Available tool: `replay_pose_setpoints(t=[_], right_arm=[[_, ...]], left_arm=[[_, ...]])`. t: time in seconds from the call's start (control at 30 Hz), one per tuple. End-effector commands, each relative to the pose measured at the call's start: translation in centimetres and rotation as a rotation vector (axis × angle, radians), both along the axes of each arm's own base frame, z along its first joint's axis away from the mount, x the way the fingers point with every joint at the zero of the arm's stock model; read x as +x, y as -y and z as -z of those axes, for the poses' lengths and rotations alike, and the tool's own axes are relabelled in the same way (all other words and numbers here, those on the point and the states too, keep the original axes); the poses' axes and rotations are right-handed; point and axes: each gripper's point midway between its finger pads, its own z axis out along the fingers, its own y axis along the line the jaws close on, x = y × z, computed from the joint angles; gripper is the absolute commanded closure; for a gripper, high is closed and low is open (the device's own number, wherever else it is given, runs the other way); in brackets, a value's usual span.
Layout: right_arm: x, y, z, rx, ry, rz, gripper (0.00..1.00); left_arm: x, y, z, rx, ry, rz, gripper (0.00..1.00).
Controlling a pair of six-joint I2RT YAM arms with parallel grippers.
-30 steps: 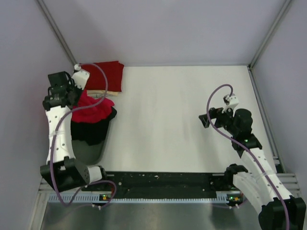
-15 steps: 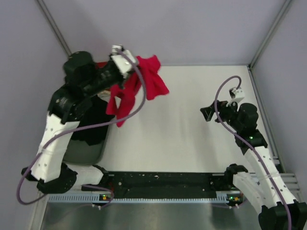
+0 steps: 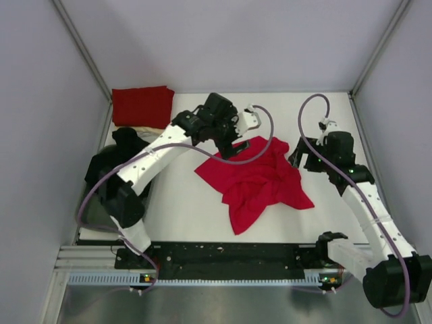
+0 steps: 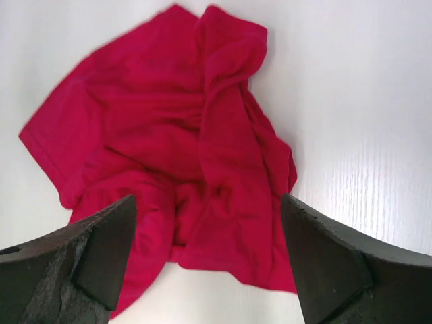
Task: Fold and stack the t-shirts
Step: Move the tshirt to the center of the board, then flatten out the tshirt
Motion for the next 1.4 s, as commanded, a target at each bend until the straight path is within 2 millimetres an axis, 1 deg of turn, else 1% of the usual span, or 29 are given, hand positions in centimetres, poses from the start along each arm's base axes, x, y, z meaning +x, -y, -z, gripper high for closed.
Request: replay_pose_setpoints(t=[0.0, 0.03, 0.07, 0.1, 0.17, 0.23, 0.27, 0.3, 0.33, 0.4, 0.43, 0.53, 0.6, 0.63, 0.7, 0.73, 0.77, 0.83, 0.87, 0.93, 0.97, 1.03, 1.07, 1.13, 1.17, 1.23, 1.27, 1.33, 1.37], right_arm=[[-1.5, -1.4, 2.3, -0.016, -0.119, -0.063, 0.17], [-1.9, -2.5, 3.3, -0.039, -0.145, -0.103, 0.17], [-2.1, -3.4, 4.1, -0.073, -0.161, -0.139, 0.17], [-2.5, -4.6, 5.1, -0.112, -0.182, -0.191, 0.17], [-2.7, -7.2, 5.9, -0.191, -0.18, -0.315, 0.18], [-2.7, -10.4, 5.9, -0.26, -0.149, -0.458, 0.17], [-2.4, -11.7, 5.8, -0.291, -0.131, -0.51, 0.16], [-1.7, -12.9, 5.5, -0.318, -0.102, -0.552, 0.16], [-1.2, -14.0, 6.0, -0.352, -0.105, -0.593, 0.17], [-0.1, -16.6, 6.0, -0.417, -0.076, -0.698, 0.17], [0.2, -18.3, 6.3, -0.434, -0.067, -0.752, 0.18], [-0.3, -23.3, 7.9, -0.512, -0.037, -0.935, 0.19], [-1.3, -26.2, 9.5, -0.562, -0.025, -1.039, 0.18], [-1.5, -27.5, 10.7, -0.579, -0.037, -1.069, 0.17], [-0.9, -30.2, 11.3, -0.583, -0.042, -1.061, 0.16], [-0.4, -31.0, 11.8, -0.58, -0.059, -1.051, 0.16], [-0.1, -31.6, 12.6, -0.573, -0.091, -1.037, 0.15], [0.3, -32.5, 14.1, -0.571, -0.127, -1.028, 0.15], [0.8, -32.3, 15.1, -0.595, -0.144, -1.006, 0.15], [1.0, -31.7, 17.0, -0.634, -0.189, -0.985, 0.17], [0.8, -31.4, 18.0, -0.655, -0.215, -0.984, 0.22], [0.5, -30.3, 19.4, -0.693, -0.274, -0.973, 0.46], [0.4, -30.0, 19.7, -0.703, -0.288, -0.969, 0.59], [0.1, -30.0, 19.1, -0.691, -0.29, -0.974, 0.85], [-0.2, -30.7, 18.4, -0.659, -0.281, -0.998, 1.0], [-0.1, -32.8, 15.6, -0.576, -0.226, -1.035, 1.0], [0.2, -34.2, 13.4, -0.527, -0.179, -1.05, 1.0], [0.8, -37.3, 7.9, -0.405, -0.064, -1.085, 1.0], [0.9, -39.0, 4.1, -0.329, 0.009, -1.107, 1.0]], left_arm=[[-0.8, -4.9, -3.7, -0.049, 0.146, -0.058, 0.02], [-0.8, -5.8, -2.6, -0.029, 0.159, -0.074, 0.02], [-1.0, -6.8, -0.5, 0.017, 0.147, -0.087, 0.03], [-1.2, -7.7, 1.0, 0.047, 0.136, -0.103, 0.03], [-1.4, -10.0, 3.9, 0.075, 0.056, -0.173, 0.04], [-1.8, -12.1, 5.4, 0.047, -0.04, -0.233, 0.04], [-1.8, -13.2, 5.7, 0.025, -0.071, -0.268, 0.04], [-1.4, -14.6, 5.7, 0.003, -0.089, -0.321, 0.04], [-1.1, -16.1, 5.9, -0.011, -0.101, -0.374, 0.04], [-0.8, -18.4, 5.9, -0.036, -0.115, -0.454, 0.04], [-0.9, -19.2, 5.8, -0.053, -0.121, -0.484, 0.04], [-0.5, -22.3, 5.1, -0.089, -0.1, -0.591, 0.04], [0.1, -25.2, 3.9, -0.107, -0.057, -0.688, 0.04], [0.3, -26.4, 3.2, -0.12, -0.037, -0.728, 0.04], [0.6, -28.8, 2.0, -0.141, -0.013, -0.811, 0.03], [0.7, -29.7, 1.3, -0.157, 0.003, -0.847, 0.03], [0.9, -31.4, 0.8, -0.167, 0.024, -0.904, 0.03], [1.0, -33.8, -0.1, -0.172, 0.068, -0.978, 0.03], [0.9, -34.7, -0.3, -0.168, 0.083, -1.006, 0.02], [0.7, -35.9, -0.6, -0.154, 0.097, -1.048, 0.02], [0.6, -36.2, -0.7, -0.151, 0.102, -1.057, 0.02], [0.5, -36.3, -0.8, -0.157, 0.103, -1.059, 0.02], [0.4, -36.4, -0.9, -0.163, 0.106, -1.059, 0.02], [0.4, -36.3, -1.2, -0.174, 0.106, -1.053, 0.02], [0.5, -36.5, -1.4, -0.175, 0.112, -1.059, 0.02], [0.5, -36.8, -1.8, -0.178, 0.123, -1.069, 0.02], [0.5, -37.0, -2.0, -0.18, 0.129, -1.077, 0.02], [0.5, -37.5, -2.5, -0.181, 0.149, -1.09, 0.02], [0.4, -37.9, -2.8, -0.18, 0.161, -1.099, 0.02]])
